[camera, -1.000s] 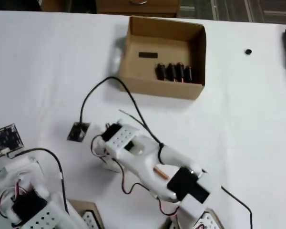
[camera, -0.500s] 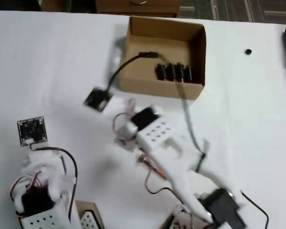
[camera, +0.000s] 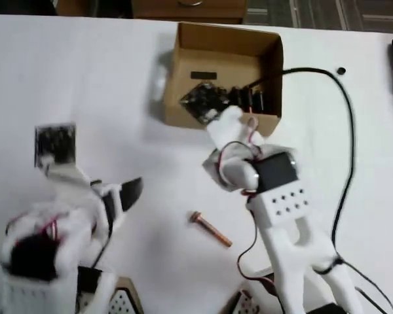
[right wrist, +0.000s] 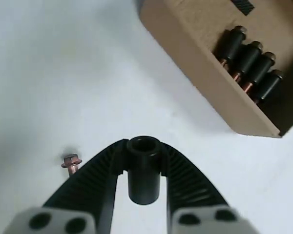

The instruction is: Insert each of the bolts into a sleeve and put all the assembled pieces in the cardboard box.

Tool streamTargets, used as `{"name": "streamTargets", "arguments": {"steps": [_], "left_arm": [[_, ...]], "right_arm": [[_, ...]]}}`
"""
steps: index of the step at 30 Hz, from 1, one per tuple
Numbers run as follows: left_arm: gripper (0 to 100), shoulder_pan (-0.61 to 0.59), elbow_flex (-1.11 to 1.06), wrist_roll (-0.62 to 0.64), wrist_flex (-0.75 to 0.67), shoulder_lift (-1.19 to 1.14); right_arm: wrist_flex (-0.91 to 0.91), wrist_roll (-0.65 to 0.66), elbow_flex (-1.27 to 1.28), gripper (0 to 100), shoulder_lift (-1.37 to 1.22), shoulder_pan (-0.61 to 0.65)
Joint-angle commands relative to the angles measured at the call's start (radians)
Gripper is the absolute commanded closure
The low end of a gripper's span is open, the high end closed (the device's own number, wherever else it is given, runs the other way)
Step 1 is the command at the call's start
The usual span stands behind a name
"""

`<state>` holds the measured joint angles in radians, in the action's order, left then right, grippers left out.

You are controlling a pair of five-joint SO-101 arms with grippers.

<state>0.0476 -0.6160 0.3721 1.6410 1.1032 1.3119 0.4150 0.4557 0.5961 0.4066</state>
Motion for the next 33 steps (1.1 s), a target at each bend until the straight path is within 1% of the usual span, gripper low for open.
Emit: {"name": "streamTargets", "arguments": {"steps": [1, 3, 5, 8, 12, 14, 17, 20, 22, 24, 27, 30, 33], "left_arm": [[75, 0.127, 0.294, 0.178, 0.149, -0.287], [76, 0.173, 0.358, 0.244, 0.144, -0.307], [76, 0.252, 0.414, 0.316, 0.133, -0.313], [76, 0.275, 0.456, 0.414, 0.107, -0.315], [76, 0.276, 0.414, 0.535, 0.057, -0.316], [76, 0.31, 0.315, 0.557, 0.009, -0.318], [76, 0.41, 0.133, 0.595, -0.074, -0.33], [76, 0.485, 0.047, 0.615, -0.144, -0.341], [76, 0.548, 0.038, 0.629, -0.173, -0.364], [76, 0.605, 0.036, 0.671, -0.209, -0.404], [76, 0.646, 0.039, 0.713, -0.255, -0.476], [76, 0.689, 0.039, 0.746, -0.304, -0.566], [76, 0.732, 0.074, 0.778, -0.334, -0.664]], "right_arm": [[0.002, -0.006, -0.018, 97.9, 0.064, -0.056], [0.004, -0.006, -0.017, 97.9, 0.073, -0.077], [0.004, -0.006, -0.015, 97.9, 0.074, -0.097], [0.001, -0.003, -0.018, 97.9, 0.074, -0.137], [-0.015, -0.005, -0.018, 97.9, 0.074, -0.166], [-0.03, -0.005, -0.018, 97.9, 0.074, -0.197], [-0.044, -0.005, -0.018, 97.9, 0.074, -0.268], [-0.041, -0.002, -0.018, 97.9, 0.074, -0.351], [-0.039, 0.002, -0.012, 97.9, 0.074, -0.409], [-0.041, 0.003, -0.012, 97.9, 0.07, -0.46], [-0.045, 0.005, -0.011, 97.9, 0.065, -0.518], [-0.079, 0.005, 0.011, 97.9, 0.065, -0.556], [-0.127, 0.005, 0.06, 97.9, 0.068, -0.564]]}}
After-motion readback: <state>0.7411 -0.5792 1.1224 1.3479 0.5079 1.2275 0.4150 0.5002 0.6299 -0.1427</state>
